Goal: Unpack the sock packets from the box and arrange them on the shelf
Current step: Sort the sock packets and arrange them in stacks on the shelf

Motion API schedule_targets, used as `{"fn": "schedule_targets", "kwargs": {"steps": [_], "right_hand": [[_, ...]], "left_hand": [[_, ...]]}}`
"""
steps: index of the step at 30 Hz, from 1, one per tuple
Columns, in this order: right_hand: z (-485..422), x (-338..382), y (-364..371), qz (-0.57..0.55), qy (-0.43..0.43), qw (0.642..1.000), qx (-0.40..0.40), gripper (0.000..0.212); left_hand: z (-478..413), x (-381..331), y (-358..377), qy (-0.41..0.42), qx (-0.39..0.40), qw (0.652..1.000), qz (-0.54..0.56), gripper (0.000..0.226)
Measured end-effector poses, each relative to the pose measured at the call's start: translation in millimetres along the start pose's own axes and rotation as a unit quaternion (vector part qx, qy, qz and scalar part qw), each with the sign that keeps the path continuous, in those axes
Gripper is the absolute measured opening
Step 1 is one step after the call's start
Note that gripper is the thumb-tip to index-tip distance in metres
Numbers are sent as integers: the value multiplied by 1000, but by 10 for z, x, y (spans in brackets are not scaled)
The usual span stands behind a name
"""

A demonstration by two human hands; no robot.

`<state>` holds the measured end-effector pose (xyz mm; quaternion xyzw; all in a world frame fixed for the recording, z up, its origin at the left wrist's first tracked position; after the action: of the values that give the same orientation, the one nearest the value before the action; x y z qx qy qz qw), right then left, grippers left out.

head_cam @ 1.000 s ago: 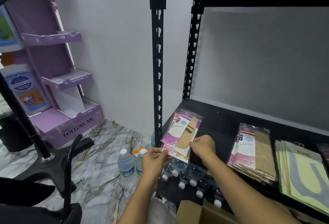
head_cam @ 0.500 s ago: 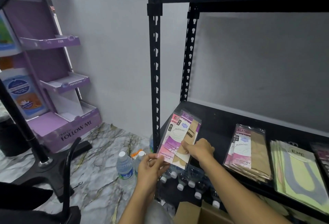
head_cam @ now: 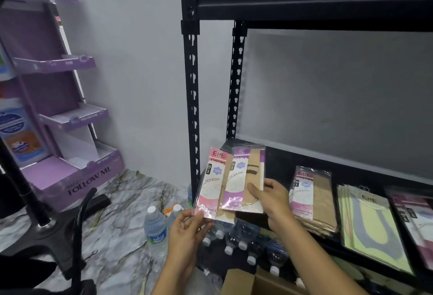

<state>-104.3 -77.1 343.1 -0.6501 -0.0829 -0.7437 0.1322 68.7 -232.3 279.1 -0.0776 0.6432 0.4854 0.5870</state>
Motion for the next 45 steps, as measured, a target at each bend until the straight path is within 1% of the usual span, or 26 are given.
{"fn": "schedule_targets", "kwargs": {"steps": [3, 7, 9, 10, 11, 12, 13, 14, 16, 17, 19, 21, 24, 26, 28, 34, 38, 45], "right_hand": [[109, 83, -190, -33, -24, 999, -5, 26], [246, 152, -418, -66, -44, 997, -13, 27], [322, 206, -526, -75, -59, 995, -13, 23], [354, 230, -589, -80, -67, 994, -20, 25], [379, 245, -654, -84, -71, 994, -27, 36], [412, 268, -712, -87, -73, 993, -29, 47], [443, 289, -772, -94, -77, 992, -31, 51], [469, 307, -843, -101, -80, 991, -34, 46], [511, 326, -993, -114, -82, 989, -37, 30], [536, 337, -1064, -123, -83, 988, -37, 28], [612, 367, -1187, -131, -87, 987, -36, 33], [667, 355, -1318, -141, -85, 986, -40, 39], [756, 343, -1511, -146, -79, 985, -45, 38], [816, 356, -1651, -139, -82, 986, -52, 33], [882, 368, -1796, -134, -88, 985, -64, 32], [1035, 373, -2170, -114, -104, 983, -95, 25], [1107, 312, -2402, -118, -98, 980, -125, 27], [1224, 273, -2809, -107, -107, 973, -174, 23]], "left_hand": [[58, -12, 33, 5, -8, 1000, 4, 10], [132, -30, 102, 6, -7, 1000, 13, 9], [170, -54, 151, 12, -3, 1000, 14, 9], [190, -72, 187, 16, 1, 1000, 16, 9], [217, -92, 232, 19, 8, 1000, 19, 9], [241, -111, 279, 23, 13, 999, 21, 11], [259, -122, 315, 25, 15, 999, 22, 15], [273, -128, 341, 25, 19, 999, 24, 21], [274, -108, 384, 15, 33, 999, 24, 28], [274, -91, 413, 7, 44, 999, 18, 33], [301, -55, 513, -7, 73, 997, 11, 44], [367, -15, 636, -18, 96, 995, 5, 48], [460, 17, 810, -17, 120, 993, -12, 44], [474, 39, 879, -13, 120, 992, -35, 35], [475, 36, 926, -7, 117, 991, -64, 30], [555, 63, 1185, 18, 152, 981, -115, 29], [603, 180, 1357, 9, 172, 977, -127, 29], [679, 462, 1687, -8, 207, 967, -150, 28]]}}
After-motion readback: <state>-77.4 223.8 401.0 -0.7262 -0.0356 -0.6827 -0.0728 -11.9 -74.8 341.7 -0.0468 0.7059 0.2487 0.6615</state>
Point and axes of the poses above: each hand's wrist, its own z-axis away from the middle knuckle, its own y-axis out of the palm, x = y × z, the point moved 7 cm from there along -z, towards the middle knuckle, and after that the axes turned 1 degree about -y, right-handed, at the moved point
